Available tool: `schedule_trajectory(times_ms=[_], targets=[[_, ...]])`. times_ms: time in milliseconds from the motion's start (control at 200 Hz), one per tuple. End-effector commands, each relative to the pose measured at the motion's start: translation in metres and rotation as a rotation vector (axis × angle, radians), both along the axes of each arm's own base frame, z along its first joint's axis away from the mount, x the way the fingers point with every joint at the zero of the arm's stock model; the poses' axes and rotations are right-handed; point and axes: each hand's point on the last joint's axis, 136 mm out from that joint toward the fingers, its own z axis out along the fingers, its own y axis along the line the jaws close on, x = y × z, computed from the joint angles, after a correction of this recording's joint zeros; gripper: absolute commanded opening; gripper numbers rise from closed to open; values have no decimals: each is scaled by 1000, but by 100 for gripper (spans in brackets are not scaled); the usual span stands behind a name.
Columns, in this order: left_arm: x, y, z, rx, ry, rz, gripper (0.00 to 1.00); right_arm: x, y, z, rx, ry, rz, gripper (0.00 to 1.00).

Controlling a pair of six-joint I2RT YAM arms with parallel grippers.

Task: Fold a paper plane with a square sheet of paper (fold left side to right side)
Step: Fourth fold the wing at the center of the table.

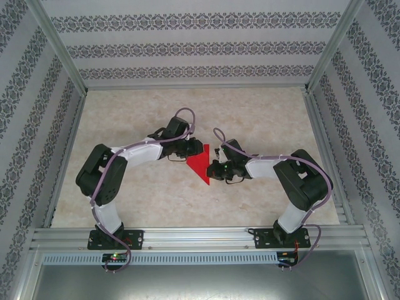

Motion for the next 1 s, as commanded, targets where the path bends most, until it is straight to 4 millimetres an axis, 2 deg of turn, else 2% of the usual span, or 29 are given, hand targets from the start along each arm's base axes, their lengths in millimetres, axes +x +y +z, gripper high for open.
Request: schedule_trajectory(times_ms=[0, 170, 360, 704, 864, 994], targets=[[-17, -11, -6, -70, -4, -66, 21, -33, -29, -43, -192, 134, 5, 0], [-30, -32, -17, -172, 4, -135, 16, -35, -28, -44, -212, 144, 23, 0], [-33, -36, -35, -150, 25, -145, 14, -36, -29, -45, -232, 150, 32, 0], [-28, -24, -69, -32, 41, -123, 12, -40, -33, -46, -302, 161, 59, 0], [-22, -14, -78, 33, 38, -101, 11, -44, -38, -47, -353, 170, 81, 0], [-13, -3, -77, 76, 29, -79, 11, -47, -41, -48, -381, 177, 93, 0]])
